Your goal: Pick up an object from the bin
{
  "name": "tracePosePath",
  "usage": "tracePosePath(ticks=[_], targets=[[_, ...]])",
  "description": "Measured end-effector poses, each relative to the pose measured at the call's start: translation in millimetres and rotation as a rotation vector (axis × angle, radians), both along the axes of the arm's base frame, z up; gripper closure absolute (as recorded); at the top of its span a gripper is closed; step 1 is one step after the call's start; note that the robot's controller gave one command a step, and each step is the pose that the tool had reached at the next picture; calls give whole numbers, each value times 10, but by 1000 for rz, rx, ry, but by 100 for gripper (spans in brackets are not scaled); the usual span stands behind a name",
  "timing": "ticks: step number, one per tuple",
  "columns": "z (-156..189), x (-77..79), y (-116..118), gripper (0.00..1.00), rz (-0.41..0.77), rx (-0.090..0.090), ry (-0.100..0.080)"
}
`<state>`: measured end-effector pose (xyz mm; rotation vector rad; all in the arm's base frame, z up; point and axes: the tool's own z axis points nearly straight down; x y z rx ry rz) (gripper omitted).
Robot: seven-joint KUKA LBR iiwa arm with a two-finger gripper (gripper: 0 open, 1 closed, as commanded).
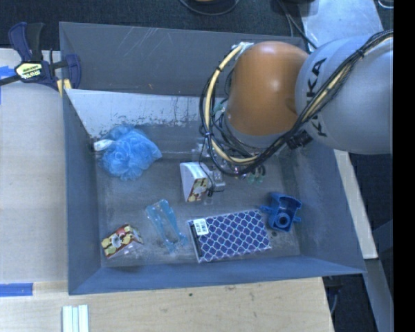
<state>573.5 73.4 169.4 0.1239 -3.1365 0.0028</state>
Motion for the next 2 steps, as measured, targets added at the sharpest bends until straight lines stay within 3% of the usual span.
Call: tracePosePath(ticks=[1,2], targets=[[-663,82,-65,100,-10,2,-13],[1267,-46,-31,100,70,1,-11]])
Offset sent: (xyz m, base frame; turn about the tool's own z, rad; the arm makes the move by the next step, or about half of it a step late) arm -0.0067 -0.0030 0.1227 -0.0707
